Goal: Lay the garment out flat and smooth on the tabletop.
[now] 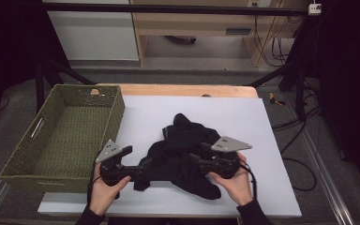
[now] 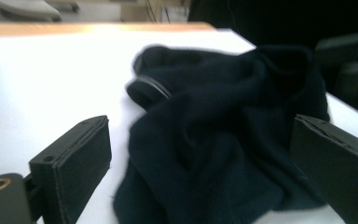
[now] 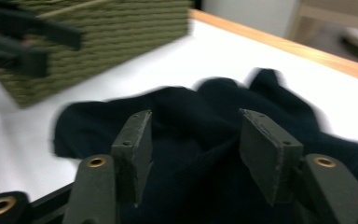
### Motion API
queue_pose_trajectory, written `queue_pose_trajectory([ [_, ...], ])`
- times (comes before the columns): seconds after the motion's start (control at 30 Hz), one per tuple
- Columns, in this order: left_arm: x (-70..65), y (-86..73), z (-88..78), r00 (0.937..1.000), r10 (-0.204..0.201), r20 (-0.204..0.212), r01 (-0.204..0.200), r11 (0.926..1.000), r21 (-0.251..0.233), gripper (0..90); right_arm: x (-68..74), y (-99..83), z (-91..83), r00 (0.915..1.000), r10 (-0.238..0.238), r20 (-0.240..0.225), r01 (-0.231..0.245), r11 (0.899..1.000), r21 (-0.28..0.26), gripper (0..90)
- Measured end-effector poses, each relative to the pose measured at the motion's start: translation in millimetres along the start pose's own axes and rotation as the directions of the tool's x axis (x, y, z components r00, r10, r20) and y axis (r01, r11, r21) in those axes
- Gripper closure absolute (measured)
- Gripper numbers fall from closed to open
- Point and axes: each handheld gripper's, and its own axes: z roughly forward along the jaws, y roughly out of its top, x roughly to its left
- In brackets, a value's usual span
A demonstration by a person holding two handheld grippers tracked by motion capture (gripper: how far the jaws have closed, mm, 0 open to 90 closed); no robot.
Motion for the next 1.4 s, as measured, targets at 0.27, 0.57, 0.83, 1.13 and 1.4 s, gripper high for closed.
queue_pose_trajectory([
  [0.27,-3.9,-27.5,32.8,0.9983,0.047,0.034,-0.053,0.9764,0.209,48.6,-31.9,-49.5,-27.4,0.9927,0.082,0.088,-0.087,0.994,0.06,34.1],
  [0.57,-3.9,-40.9,47.3,0.9958,0.087,0.028,-0.091,0.9456,0.312,74.9,-45.8,-97.7,-32.8,0.9733,0.198,0.117,-0.214,0.965,0.15,31.2],
  [0.83,-5.0,-40.3,47.0,0.9942,0.105,0.024,-0.107,0.942,0.318,82.9,-34.0,-101.6,-3.2,0.9778,0.2,0.062,-0.209,0.954,0.213,46.1],
  [1.13,-3.8,-39.7,46.3,0.9951,0.095,0.027,-0.099,0.9437,0.316,83.2,-32.9,-80.3,-24.2,0.9879,0.154,0.02,-0.155,0.979,0.132,90.0],
  [1.4,-3.3,-39.5,46.0,0.9948,0.098,0.028,-0.102,0.9438,0.314,83.3,-34.2,-71.9,-32.6,0.989,0.146,0.024,-0.148,0.984,0.097,90.0],
])
